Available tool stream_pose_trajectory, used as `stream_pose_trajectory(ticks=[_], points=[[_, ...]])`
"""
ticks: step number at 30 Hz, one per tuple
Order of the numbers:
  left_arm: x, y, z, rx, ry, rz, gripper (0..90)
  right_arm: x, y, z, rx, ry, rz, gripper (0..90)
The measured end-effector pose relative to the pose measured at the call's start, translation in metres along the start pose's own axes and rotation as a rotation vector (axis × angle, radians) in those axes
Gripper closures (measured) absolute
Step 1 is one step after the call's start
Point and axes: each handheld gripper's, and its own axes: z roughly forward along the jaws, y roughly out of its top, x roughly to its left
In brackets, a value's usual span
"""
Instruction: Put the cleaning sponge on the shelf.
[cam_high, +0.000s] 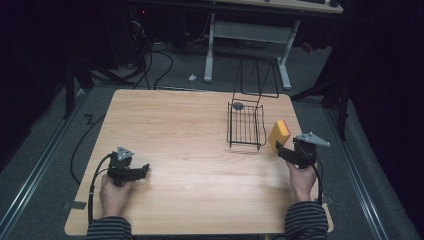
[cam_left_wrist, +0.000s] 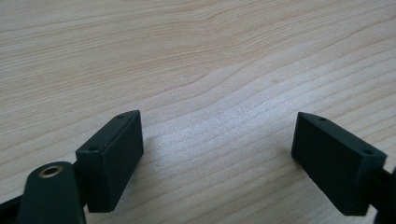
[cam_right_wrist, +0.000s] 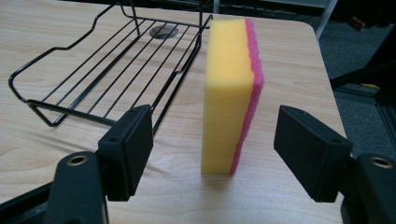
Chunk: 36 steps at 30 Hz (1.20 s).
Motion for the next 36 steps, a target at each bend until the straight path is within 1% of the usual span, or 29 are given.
stream_pose_trajectory(ticks=[3, 4, 7, 10, 12, 14, 16, 17, 18, 23, 26, 31, 36], points=[[0.0, 0.0, 0.0, 0.0, 0.0, 0.0, 17.2, -0.002, 0.003, 0.005, -0.003, -0.005, 0.006, 29.4], [0.0, 0.0, 0.0, 0.0, 0.0, 0.0, 17.3, -0.002, 0.004, 0.007, 0.0, -0.008, 0.015, 29.4], [0.0, 0.0, 0.0, 0.0, 0.0, 0.0, 17.3, -0.002, 0.007, 0.015, 0.009, -0.016, 0.008, 30.0], [0.0, 0.0, 0.0, 0.0, 0.0, 0.0, 17.3, -0.002, 0.008, 0.018, 0.002, -0.015, 0.014, 31.1], [0.0, 0.0, 0.0, 0.0, 0.0, 0.0, 17.3, -0.004, 0.006, 0.024, 0.014, -0.012, 0.032, 32.0], [0.0, 0.0, 0.0, 0.0, 0.0, 0.0, 17.3, -0.005, 0.005, 0.026, 0.016, -0.013, 0.033, 32.4], [0.0, 0.0, 0.0, 0.0, 0.0, 0.0, 17.3, -0.006, 0.004, 0.029, 0.021, -0.014, 0.048, 33.5], [0.0, 0.0, 0.0, 0.0, 0.0, -0.001, 17.3, -0.007, 0.004, 0.031, 0.02, -0.014, 0.046, 34.1], [0.0, 0.0, 0.0, 0.0, 0.0, 0.0, 17.3, -0.008, 0.003, 0.033, 0.02, -0.014, 0.054, 35.1], [0.0, 0.0, 0.0, 0.0, 0.0, 0.0, 17.3, -0.009, 0.001, 0.04, 0.024, -0.009, 0.067, 35.6], [0.0, 0.0, 0.0, 0.0, -0.001, -0.001, 17.3, -0.011, -0.002, 0.046, 0.032, -0.005, 0.087, 37.1], [0.0, 0.0, 0.0, 0.002, -0.001, 0.0, 17.3, -0.011, -0.004, 0.05, 0.036, -0.004, 0.09, 39.3], [0.0, 0.0, 0.0, 0.0, -0.002, -0.001, 17.3, -0.012, -0.004, 0.053, 0.028, -0.011, 0.094, 44.3]])
